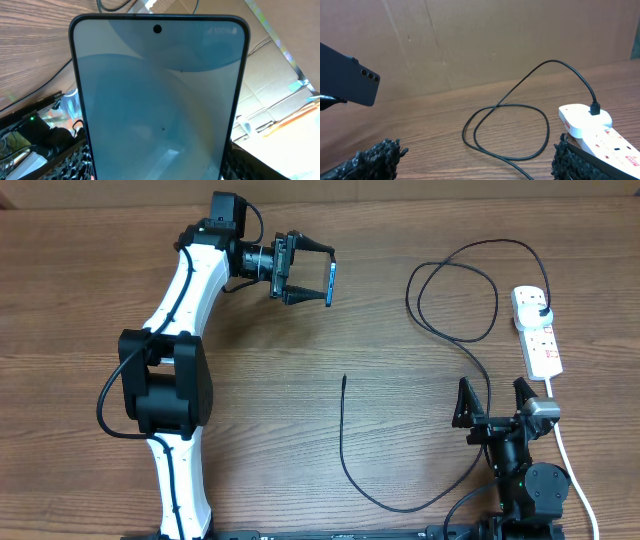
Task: Plug charger to phone and switch on socket
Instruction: 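Hold the phone raised upright in the left gripper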
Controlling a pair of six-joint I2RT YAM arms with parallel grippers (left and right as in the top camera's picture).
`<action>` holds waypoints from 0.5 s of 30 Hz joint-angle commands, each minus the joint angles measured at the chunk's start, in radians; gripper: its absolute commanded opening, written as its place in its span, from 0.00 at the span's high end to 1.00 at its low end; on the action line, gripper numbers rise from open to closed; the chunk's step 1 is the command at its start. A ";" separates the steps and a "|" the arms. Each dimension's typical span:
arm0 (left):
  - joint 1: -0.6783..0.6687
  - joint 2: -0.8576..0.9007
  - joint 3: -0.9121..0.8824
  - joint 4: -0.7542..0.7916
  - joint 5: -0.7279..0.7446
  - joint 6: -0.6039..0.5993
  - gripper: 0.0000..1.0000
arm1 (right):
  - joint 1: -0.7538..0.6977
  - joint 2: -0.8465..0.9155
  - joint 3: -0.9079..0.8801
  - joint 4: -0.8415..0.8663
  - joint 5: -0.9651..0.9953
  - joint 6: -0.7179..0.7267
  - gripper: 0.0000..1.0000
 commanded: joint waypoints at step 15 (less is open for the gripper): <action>0.001 0.005 0.031 0.005 0.035 0.103 0.96 | 0.004 -0.009 -0.011 0.003 0.009 -0.003 0.00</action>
